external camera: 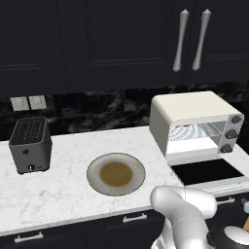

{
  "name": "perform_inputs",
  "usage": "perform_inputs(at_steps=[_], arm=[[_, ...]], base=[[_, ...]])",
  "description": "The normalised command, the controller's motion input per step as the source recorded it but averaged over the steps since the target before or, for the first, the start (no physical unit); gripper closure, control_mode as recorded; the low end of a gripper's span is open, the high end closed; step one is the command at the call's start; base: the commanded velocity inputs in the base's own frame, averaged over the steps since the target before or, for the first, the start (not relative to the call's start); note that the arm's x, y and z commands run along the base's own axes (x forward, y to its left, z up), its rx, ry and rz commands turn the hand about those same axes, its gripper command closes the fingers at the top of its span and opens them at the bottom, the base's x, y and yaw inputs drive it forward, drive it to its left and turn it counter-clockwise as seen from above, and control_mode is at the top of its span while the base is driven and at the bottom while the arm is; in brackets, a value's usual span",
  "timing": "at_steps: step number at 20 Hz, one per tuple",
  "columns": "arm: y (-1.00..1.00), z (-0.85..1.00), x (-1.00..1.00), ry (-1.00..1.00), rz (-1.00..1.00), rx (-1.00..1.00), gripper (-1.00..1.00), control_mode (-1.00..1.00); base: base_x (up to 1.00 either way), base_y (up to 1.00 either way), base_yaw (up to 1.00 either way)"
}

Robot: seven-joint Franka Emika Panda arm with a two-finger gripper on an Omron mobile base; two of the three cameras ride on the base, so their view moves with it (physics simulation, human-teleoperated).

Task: Pick up the kebab skewer and baguette bread, and place them inside the toaster oven. Close the toaster oven door and start by setting the timer.

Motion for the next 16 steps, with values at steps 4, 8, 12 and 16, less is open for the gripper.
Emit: perform_inputs(at_steps=[4,8,12,16], arm=[[0.15,0.00,0.07,0.00,0.00,0.00,-1.00,-1.00],[0.16,0.07,0.16,-0.02,0.00,0.00,-1.00,-1.00],[0.11,0.10,0.03,-0.02,0.00,0.00,-1.00,-1.00],[0.12,0.06,0.06,0.00,0.00,0.00,-1.00,-1.00]], base=[[0.00,0.00,0.00],[0.00,0.00,0.00],[0.00,0.00,0.00],[0.00,0.00,0.00]])
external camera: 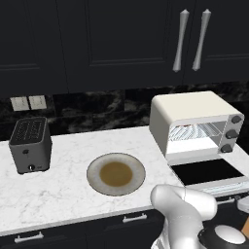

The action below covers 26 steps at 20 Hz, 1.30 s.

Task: Pick up the kebab skewer and baguette bread, and place them inside the toaster oven. Close the toaster oven door and start by setting the timer.

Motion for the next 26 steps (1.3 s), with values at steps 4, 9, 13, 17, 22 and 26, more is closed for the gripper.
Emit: perform_inputs(at_steps=[4,9,13,17,22,26], arm=[[0.12,0.13,0.23,0.00,0.00,0.00,-1.00,-1.00],[0.06,0.07,0.23,0.00,0.00,0.00,-1.00,-1.00],[0.00,0.00,0.21,0.00,0.00,0.00,-1.00,-1.00],[0.00,0.00,0.10,0.01,-0.02,0.00,-1.00,-1.00],[0.00,-0.07,0.00,0.06,-0.07,0.00,-1.00,-1.00],[0.00,-0.14,0.00,0.08,-0.08,0.00,-1.00,-1.00]], base=[[0.00,0.00,0.00],[0.00,0.00,0.00],[0.00,0.00,0.00],[0.00,0.00,0.00],[0.00,0.00,0.00],[0.00,0.00,0.00]])
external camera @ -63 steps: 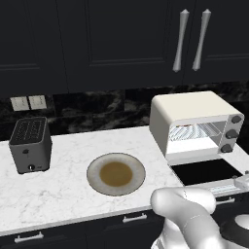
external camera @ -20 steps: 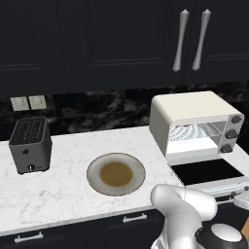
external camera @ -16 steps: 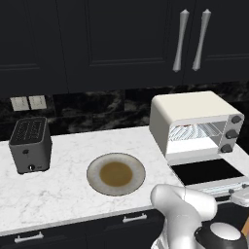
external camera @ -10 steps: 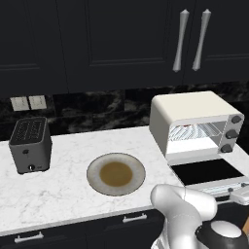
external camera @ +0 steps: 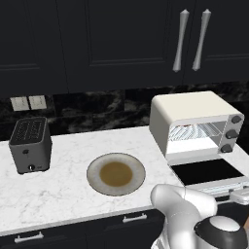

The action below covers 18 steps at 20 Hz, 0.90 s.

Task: Pick up the kebab skewer and baguette bread, and place them inside the toaster oven. Close the toaster oven door and start by setting the timer.

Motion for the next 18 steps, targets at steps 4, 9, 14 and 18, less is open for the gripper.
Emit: perform_inputs(at_steps=[4,9,14,18], arm=[[0.00,-0.08,0.00,0.09,-0.06,0.00,-1.00,-1.00],[0.05,-0.07,0.08,0.12,-0.01,0.00,-1.00,-1.00],[0.13,-0.06,0.17,0.11,0.00,-0.01,-1.00,-1.00],[0.05,-0.10,0.14,0.09,0.00,0.00,-1.00,-1.00]], base=[[0.00,0.00,0.00],[0.00,0.00,0.00],[0.00,0.00,0.00],[0.00,0.00,0.00]])
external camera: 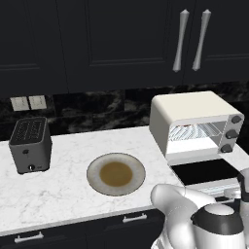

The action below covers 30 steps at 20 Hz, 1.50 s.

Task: Pick up the kebab skewer and baguette bread, and place them inside the toaster oven. Close the toaster oven door and start by setting the timer.

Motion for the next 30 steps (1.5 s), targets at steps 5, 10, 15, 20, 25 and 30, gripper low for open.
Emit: perform_inputs(at_steps=[5,10,15,20,25,30], arm=[[0.00,-0.28,0.00,0.03,0.00,0.00,-1.00,-1.00],[0.00,-0.15,-0.02,0.00,0.00,0.00,-1.00,-1.00],[0.00,0.01,0.10,0.00,0.00,0.00,-1.00,-1.00],[0.08,0.10,0.24,0.00,0.00,0.00,-1.00,-1.00],[0.16,0.22,0.22,-0.01,0.00,0.00,-1.00,-1.00],[0.29,0.44,0.10,-0.08,0.00,0.00,-1.00,-1.00]], base=[[0.00,0.00,0.00],[0.00,0.00,0.00],[0.00,0.00,0.00],[0.00,0.00,0.00],[0.00,0.00,0.00],[0.00,0.00,0.00]])
